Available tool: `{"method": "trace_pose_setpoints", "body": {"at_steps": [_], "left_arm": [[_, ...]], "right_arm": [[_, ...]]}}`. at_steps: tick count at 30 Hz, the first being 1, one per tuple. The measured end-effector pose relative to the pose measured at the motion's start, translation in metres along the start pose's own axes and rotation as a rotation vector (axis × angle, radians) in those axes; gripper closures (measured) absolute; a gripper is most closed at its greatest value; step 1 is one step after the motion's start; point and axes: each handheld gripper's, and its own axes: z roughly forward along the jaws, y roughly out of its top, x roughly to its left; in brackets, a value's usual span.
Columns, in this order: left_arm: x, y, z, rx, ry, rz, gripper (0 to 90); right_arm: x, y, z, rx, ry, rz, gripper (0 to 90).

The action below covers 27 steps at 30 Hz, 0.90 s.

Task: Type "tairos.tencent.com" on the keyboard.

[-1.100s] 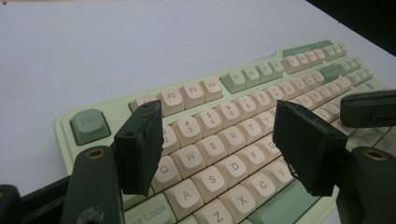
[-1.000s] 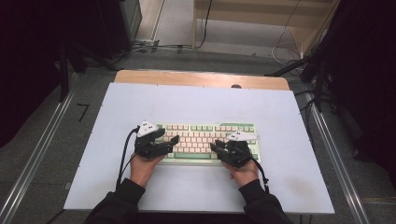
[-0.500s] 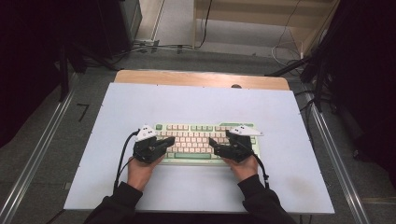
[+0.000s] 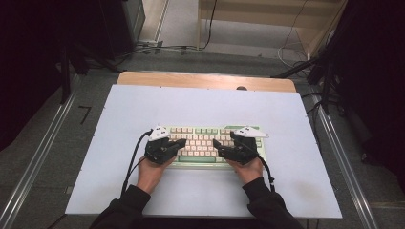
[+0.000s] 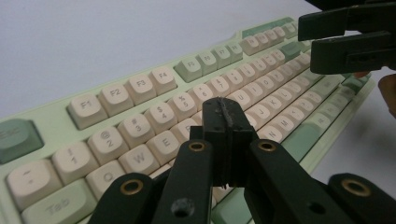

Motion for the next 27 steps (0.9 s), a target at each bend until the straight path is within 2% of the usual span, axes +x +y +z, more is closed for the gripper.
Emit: {"method": "trace_pose_setpoints", "body": {"at_steps": [3, 14, 27], "left_arm": [[-0.003, 0.001, 0.008, 0.027, 0.013, 0.022, 90.0], [-0.003, 0.008, 0.024, 0.053, 0.034, 0.017, 90.0], [-0.005, 0.012, 0.036, 0.099, 0.047, 0.035, 90.0]], "right_arm": [[0.000, 0.000, 0.001, 0.005, 0.002, 0.002, 21.3], [0.001, -0.001, -0.001, 0.017, 0.003, 0.002, 21.3], [-0.004, -0.007, -0.009, 0.018, -0.020, 0.015, 21.3]]}}
